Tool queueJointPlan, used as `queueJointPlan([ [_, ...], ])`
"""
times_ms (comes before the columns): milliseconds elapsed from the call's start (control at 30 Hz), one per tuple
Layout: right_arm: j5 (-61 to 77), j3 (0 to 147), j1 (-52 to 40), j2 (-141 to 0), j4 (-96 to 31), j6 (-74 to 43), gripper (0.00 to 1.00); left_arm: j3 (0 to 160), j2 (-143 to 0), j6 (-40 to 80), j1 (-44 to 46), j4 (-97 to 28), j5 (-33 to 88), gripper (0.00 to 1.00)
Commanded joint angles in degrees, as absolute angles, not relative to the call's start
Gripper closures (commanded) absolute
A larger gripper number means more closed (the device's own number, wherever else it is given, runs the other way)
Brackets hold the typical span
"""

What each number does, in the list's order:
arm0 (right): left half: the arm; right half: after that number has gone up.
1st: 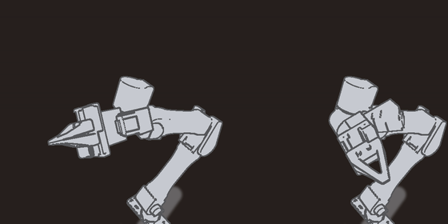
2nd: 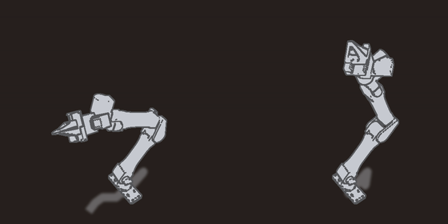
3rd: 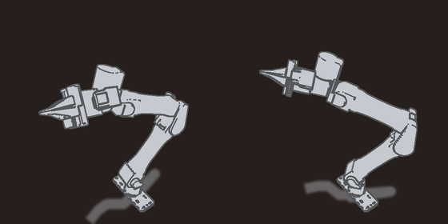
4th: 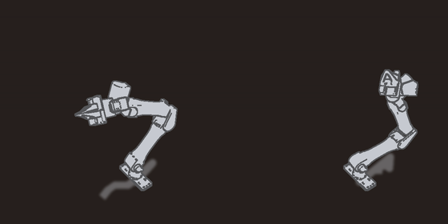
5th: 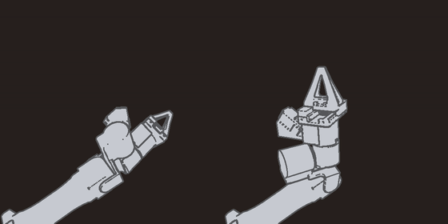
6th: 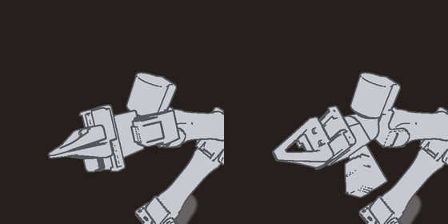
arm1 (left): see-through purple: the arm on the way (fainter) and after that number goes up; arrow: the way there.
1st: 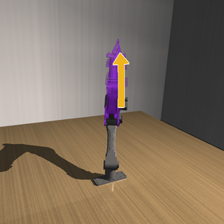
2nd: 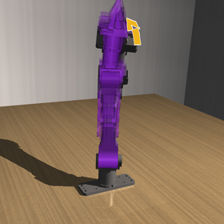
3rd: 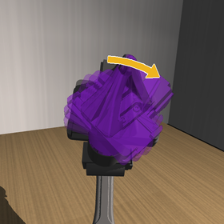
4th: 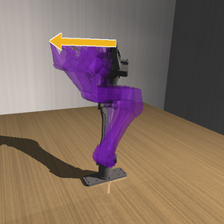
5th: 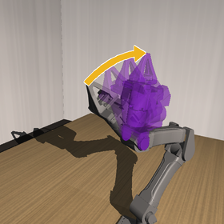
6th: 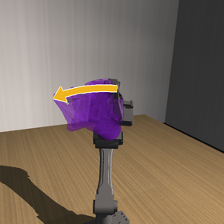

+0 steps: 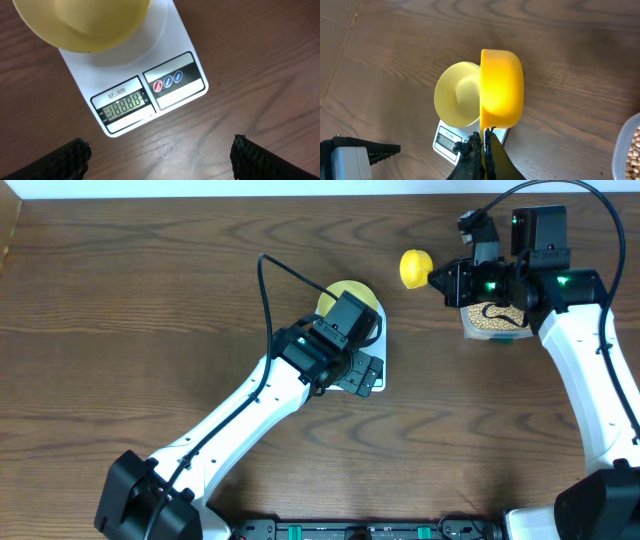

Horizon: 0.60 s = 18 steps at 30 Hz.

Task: Scoop item into bowl and weigh 50g on scale
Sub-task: 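Withdraw the left gripper back to the left side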

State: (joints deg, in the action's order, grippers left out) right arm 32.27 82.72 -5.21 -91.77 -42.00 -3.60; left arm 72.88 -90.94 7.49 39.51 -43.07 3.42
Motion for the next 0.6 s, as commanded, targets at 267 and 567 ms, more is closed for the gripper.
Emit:
queueJointPlan([
  [267,32.45,83.94,-3.68,-91.50,-41.82,-2.46,0.99,73.63,-89.86,-10.92,39.55,-43.72,2.07,0.08],
  [567,32.45,83.94,-3.68,-91.50,-41.36,-2.48,0.99,73.63,-81.54,-11.57,33.56,-45.43,-1.52,0.09],
])
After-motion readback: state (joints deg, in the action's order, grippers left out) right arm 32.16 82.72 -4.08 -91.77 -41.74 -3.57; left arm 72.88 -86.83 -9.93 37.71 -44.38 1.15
